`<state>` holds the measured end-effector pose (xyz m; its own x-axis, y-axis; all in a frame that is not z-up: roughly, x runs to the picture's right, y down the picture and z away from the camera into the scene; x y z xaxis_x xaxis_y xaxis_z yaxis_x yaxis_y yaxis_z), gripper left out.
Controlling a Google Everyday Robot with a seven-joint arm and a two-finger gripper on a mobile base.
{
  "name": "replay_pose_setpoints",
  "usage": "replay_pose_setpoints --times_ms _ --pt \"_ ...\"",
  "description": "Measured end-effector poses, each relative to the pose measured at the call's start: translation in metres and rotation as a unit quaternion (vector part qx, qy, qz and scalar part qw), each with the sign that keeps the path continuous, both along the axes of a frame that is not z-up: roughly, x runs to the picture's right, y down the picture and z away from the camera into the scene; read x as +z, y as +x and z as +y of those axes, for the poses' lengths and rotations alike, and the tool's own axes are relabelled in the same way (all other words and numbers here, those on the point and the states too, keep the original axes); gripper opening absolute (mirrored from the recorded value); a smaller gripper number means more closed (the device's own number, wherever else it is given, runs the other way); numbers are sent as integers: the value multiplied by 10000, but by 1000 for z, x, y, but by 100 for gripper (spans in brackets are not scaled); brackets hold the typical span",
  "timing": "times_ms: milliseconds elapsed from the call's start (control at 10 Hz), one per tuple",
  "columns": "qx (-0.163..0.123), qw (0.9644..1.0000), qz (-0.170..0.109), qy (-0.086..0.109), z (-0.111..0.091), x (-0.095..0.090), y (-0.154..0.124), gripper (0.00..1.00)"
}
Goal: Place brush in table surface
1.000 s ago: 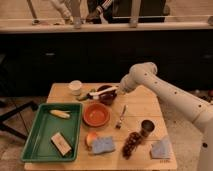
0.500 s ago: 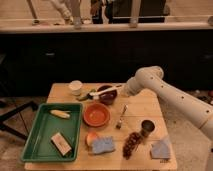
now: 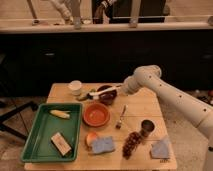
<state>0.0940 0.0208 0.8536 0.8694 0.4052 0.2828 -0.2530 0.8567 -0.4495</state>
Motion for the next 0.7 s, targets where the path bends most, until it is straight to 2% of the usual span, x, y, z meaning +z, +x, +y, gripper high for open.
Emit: replay_pose_setpoints --times_ms 300,700 --pt "-262 9992 -264 116 -5 0 -14 80" --pt "-568 9968 -525 225 -13 1 -31 80"
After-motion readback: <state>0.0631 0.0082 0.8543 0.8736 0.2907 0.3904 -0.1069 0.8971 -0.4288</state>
